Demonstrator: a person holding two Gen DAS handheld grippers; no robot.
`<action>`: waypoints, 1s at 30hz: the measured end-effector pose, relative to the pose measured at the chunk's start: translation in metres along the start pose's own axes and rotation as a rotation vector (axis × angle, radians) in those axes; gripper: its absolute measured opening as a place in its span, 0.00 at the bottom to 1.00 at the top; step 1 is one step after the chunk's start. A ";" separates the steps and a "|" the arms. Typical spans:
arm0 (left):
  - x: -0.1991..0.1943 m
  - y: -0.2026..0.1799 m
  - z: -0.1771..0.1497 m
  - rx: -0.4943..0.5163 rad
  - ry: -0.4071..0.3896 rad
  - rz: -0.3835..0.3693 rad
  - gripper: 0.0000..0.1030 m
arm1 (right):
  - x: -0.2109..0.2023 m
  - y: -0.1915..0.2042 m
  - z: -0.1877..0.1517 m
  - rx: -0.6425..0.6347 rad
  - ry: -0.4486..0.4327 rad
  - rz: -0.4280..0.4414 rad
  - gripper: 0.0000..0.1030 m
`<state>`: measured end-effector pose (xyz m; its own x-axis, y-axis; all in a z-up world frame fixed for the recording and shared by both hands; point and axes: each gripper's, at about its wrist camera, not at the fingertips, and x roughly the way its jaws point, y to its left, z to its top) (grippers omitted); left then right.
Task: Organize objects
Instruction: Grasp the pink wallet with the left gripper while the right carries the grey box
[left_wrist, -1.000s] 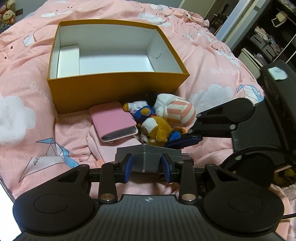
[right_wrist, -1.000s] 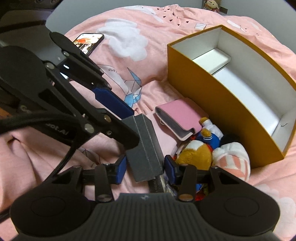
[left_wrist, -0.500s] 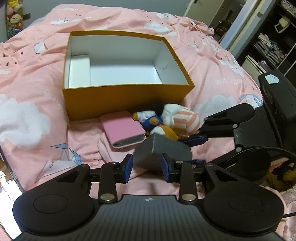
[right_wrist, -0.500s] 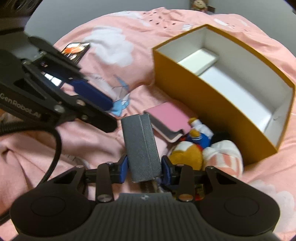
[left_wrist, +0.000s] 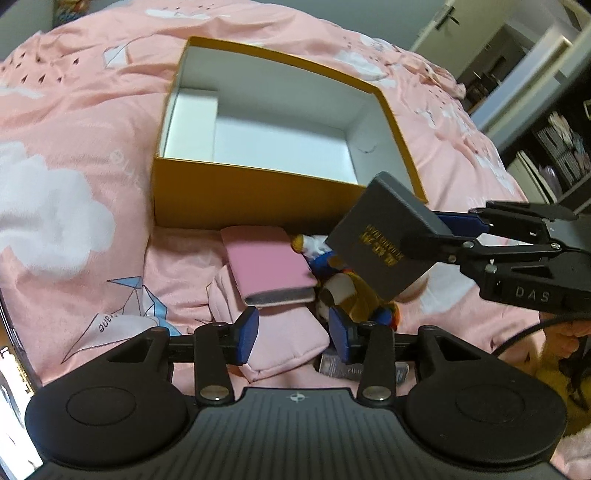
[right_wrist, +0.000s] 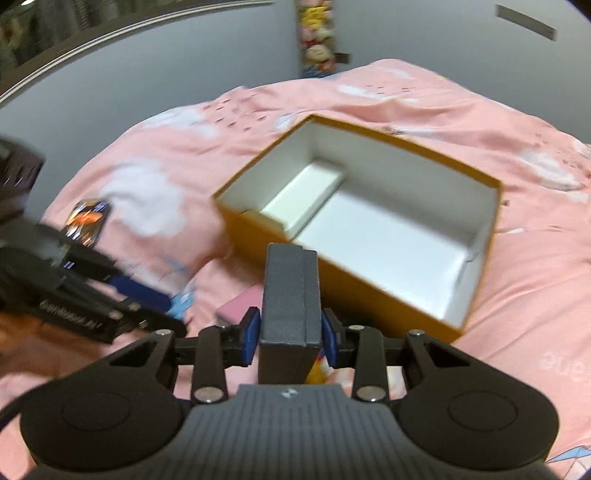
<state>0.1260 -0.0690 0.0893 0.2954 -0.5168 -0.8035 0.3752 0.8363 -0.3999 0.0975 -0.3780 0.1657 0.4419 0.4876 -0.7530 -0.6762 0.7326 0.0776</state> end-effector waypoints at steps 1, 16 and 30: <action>0.002 0.002 0.001 -0.012 0.002 -0.002 0.50 | 0.003 -0.004 0.001 0.014 0.003 -0.003 0.36; 0.066 0.048 0.022 -0.372 0.109 -0.059 0.63 | 0.032 -0.036 -0.012 0.153 0.059 0.011 0.36; 0.070 0.048 0.032 -0.486 0.089 -0.131 0.44 | 0.033 -0.049 -0.016 0.189 0.084 0.041 0.36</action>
<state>0.1927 -0.0707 0.0284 0.1891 -0.6230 -0.7590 -0.0542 0.7652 -0.6416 0.1360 -0.4049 0.1266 0.3602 0.4837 -0.7977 -0.5667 0.7927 0.2248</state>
